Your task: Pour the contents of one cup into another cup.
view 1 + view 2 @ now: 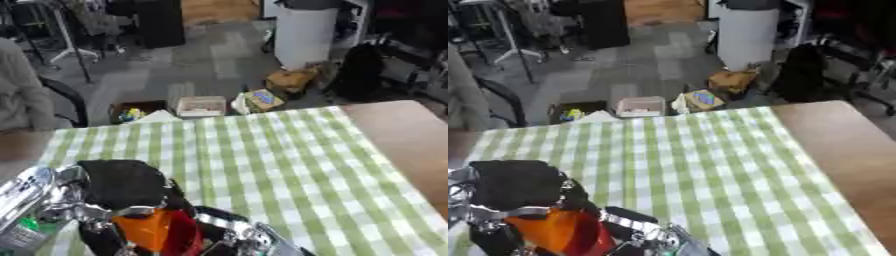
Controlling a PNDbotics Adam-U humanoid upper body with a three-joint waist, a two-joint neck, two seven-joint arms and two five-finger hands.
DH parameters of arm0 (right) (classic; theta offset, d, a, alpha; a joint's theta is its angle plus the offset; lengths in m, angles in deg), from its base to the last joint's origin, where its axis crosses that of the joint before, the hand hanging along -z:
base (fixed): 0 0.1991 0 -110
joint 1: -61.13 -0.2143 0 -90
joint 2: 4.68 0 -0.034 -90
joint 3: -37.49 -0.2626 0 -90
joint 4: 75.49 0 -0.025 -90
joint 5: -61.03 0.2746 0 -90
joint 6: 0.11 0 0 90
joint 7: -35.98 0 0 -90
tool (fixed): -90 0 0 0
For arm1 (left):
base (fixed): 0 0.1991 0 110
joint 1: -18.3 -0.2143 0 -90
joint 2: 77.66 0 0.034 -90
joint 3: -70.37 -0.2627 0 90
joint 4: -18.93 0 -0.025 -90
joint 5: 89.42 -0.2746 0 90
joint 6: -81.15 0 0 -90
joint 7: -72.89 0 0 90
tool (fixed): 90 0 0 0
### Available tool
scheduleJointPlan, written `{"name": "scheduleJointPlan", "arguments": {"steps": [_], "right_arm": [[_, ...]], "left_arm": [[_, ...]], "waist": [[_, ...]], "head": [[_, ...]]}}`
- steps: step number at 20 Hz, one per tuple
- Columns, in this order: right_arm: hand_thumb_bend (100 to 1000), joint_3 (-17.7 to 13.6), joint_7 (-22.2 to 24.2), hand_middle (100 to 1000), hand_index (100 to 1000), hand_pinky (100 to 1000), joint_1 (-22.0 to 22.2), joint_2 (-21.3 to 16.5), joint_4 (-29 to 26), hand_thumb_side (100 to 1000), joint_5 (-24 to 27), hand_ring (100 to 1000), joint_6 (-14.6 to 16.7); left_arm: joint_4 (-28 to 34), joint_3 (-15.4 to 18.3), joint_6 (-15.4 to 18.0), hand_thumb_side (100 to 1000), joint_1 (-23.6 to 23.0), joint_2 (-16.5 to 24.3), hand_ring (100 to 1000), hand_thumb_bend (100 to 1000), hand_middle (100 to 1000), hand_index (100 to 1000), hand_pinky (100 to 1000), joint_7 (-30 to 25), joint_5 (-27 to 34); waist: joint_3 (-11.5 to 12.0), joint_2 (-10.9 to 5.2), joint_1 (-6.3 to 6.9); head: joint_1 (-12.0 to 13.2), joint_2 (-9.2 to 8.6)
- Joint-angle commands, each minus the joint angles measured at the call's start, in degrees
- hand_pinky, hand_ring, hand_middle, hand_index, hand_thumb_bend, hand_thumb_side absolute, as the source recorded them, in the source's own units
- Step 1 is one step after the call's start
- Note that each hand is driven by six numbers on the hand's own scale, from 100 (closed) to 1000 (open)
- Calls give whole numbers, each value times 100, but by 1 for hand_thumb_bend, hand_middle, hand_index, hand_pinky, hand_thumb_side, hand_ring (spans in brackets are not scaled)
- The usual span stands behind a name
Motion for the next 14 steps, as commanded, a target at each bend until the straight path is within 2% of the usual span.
{"name": "scheduleJointPlan", "arguments": {"steps": [1,7,11,12,14], "right_arm": [[100,-43,-4,280,839,437,-98,13,-85,100,37,597,-4],[100,-55,-19,279,839,437,-102,13,-77,100,31,597,0],[100,-70,-41,278,839,436,-113,20,-79,100,32,597,3],[100,-77,-50,278,838,436,-118,22,-82,100,33,597,4],[100,-87,-68,277,838,435,-126,26,-86,100,35,597,4]], "left_arm": [[32,51,587,110,70,69,319,276,565,881,277,-538,-37],[215,351,344,100,-33,123,316,257,558,878,259,-252,116],[316,824,-149,103,-331,113,317,209,555,875,230,315,503],[301,981,-304,113,-438,80,314,168,544,871,208,505,635],[201,1286,-596,127,-637,-14,318,145,534,866,199,966,924]], "waist": [[0,-86,-2],[8,-81,-24],[17,-64,-65],[25,-58,-81],[43,-49,-109]], "head": [[-4,-60],[-8,-79],[2,-90],[2,-94],[8,-100]]}}
